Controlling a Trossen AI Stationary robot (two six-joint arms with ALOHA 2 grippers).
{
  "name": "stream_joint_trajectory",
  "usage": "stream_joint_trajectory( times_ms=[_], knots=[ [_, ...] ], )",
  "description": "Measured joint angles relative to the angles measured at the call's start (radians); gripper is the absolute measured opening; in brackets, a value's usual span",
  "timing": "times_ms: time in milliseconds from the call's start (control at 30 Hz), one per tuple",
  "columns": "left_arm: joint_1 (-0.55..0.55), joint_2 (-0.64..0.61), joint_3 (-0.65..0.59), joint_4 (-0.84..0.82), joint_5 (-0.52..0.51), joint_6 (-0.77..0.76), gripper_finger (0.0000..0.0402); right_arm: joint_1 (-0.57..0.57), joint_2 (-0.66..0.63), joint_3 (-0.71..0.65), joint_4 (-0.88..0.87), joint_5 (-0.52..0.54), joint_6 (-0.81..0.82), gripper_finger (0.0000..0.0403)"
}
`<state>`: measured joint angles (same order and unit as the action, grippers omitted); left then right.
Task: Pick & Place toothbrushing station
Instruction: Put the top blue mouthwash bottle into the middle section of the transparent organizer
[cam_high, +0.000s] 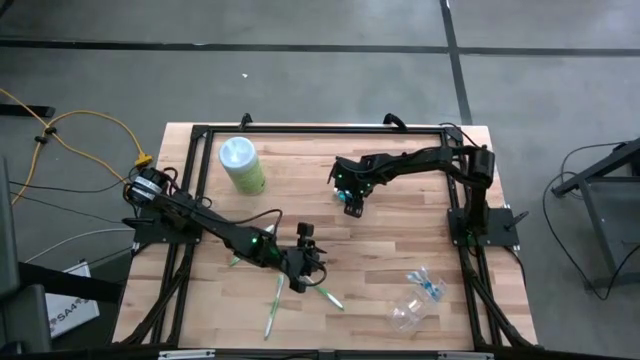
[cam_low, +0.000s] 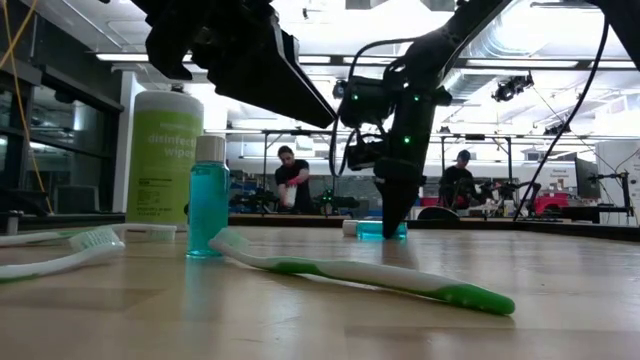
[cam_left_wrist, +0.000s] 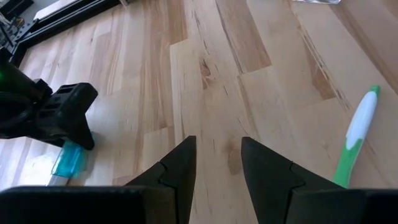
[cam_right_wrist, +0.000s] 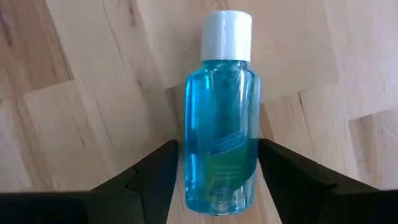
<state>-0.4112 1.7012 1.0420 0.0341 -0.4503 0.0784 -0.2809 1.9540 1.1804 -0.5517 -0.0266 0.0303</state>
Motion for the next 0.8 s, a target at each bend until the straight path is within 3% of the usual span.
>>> stream_joint_trajectory(
  times_ms=[133,400,667,800],
  knots=[
    [0.0,0.0,0.0,0.0,0.0,0.0,0.0122,0.0,-0.001,-0.001,0.002,0.012,-0.001,0.021],
    [0.0,0.0,0.0,0.0,0.0,0.0,0.0122,0.004,0.0,-0.002,0.003,0.012,-0.004,0.0153],
    [0.0,0.0,0.0,0.0,0.0,0.0,0.0122,0.004,0.002,-0.003,0.003,0.02,0.002,0.0181],
    [0.0,0.0,0.0,0.0,0.0,0.0,0.0122,0.004,0.002,-0.004,0.002,0.021,0.003,0.0162]
  ],
)
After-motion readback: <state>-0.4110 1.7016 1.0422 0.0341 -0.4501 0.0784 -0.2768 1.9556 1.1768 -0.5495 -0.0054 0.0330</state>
